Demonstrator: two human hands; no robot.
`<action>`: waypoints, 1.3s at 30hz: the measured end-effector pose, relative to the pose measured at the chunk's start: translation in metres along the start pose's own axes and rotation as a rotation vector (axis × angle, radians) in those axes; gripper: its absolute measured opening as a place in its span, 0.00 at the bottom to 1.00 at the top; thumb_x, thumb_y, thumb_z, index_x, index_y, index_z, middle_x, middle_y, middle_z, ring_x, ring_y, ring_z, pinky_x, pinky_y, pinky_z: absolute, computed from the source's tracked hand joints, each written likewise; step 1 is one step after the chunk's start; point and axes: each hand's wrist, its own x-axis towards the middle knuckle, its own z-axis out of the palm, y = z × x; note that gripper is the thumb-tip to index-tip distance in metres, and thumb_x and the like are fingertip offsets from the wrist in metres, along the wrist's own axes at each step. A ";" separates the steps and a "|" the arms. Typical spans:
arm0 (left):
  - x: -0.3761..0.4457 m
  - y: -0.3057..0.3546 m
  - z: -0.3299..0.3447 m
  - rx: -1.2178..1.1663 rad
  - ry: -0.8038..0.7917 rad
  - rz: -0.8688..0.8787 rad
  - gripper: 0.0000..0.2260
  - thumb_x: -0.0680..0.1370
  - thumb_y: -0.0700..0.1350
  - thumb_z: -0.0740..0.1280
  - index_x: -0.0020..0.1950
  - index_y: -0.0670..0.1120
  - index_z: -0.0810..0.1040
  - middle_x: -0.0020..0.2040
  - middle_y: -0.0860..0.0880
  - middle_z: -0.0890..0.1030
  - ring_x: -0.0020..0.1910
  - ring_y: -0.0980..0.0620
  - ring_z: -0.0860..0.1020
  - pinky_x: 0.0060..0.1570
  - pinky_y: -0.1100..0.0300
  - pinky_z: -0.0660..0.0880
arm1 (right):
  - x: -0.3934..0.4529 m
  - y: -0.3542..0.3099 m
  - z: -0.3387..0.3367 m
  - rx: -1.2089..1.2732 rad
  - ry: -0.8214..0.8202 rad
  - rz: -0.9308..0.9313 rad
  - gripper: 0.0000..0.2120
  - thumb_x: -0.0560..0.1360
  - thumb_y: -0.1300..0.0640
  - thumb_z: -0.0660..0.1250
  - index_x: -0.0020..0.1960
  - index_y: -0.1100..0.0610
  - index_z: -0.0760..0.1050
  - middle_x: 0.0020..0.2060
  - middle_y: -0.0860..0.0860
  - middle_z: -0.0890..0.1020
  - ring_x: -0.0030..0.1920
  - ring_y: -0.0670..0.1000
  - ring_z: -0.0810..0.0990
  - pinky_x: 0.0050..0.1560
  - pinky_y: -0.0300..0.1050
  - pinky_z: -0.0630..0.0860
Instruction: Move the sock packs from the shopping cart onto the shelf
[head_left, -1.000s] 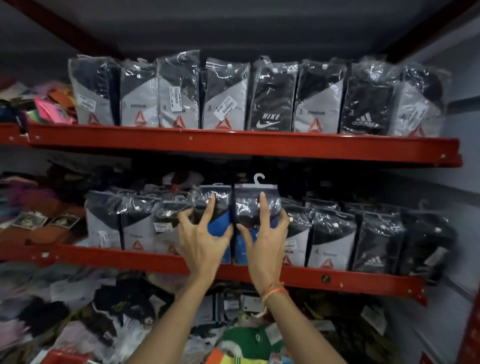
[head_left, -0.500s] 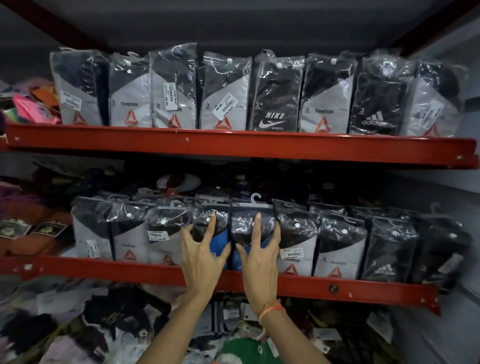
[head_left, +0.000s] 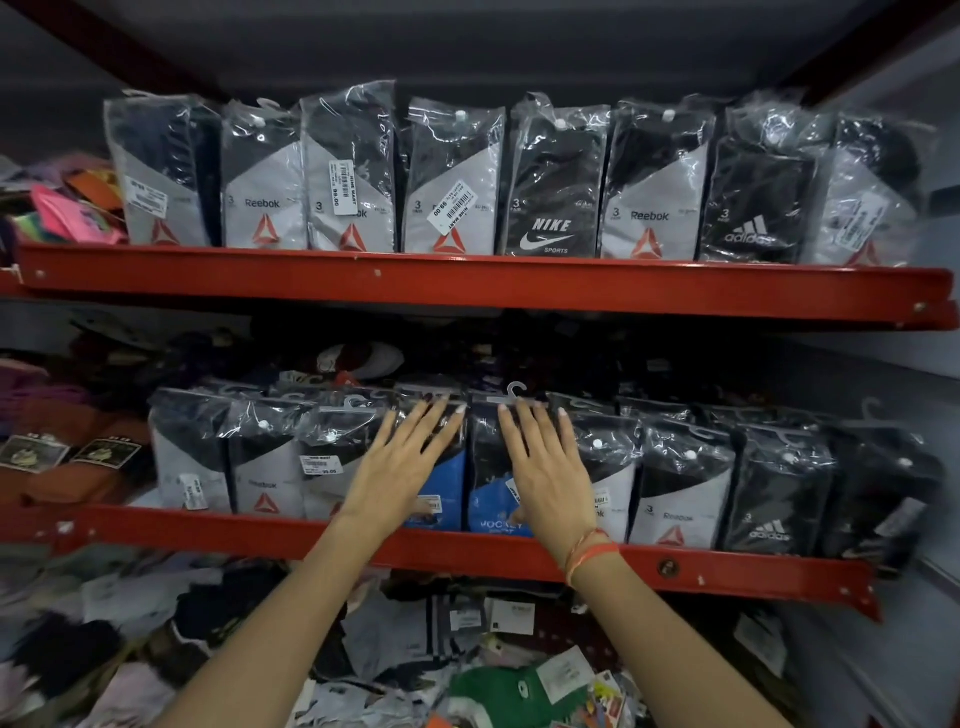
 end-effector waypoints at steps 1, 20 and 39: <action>0.001 0.000 0.001 -0.008 0.002 -0.004 0.61 0.52 0.59 0.80 0.77 0.47 0.49 0.76 0.43 0.61 0.74 0.43 0.62 0.70 0.43 0.59 | -0.001 0.000 0.003 -0.010 0.023 -0.001 0.60 0.64 0.42 0.77 0.77 0.60 0.39 0.78 0.60 0.51 0.78 0.60 0.50 0.76 0.60 0.40; 0.037 0.091 -0.027 -0.104 0.019 0.035 0.58 0.64 0.63 0.73 0.75 0.45 0.34 0.79 0.45 0.46 0.77 0.45 0.44 0.71 0.41 0.36 | -0.021 0.076 0.021 -0.012 -0.026 0.190 0.62 0.52 0.43 0.83 0.74 0.61 0.54 0.69 0.61 0.71 0.72 0.62 0.67 0.73 0.63 0.60; 0.059 0.147 -0.038 -0.136 0.085 0.047 0.53 0.66 0.66 0.68 0.77 0.47 0.40 0.79 0.47 0.50 0.77 0.45 0.48 0.67 0.36 0.31 | -0.048 0.139 -0.004 -0.035 -0.147 0.103 0.60 0.65 0.45 0.76 0.77 0.64 0.38 0.77 0.60 0.50 0.78 0.60 0.46 0.78 0.58 0.42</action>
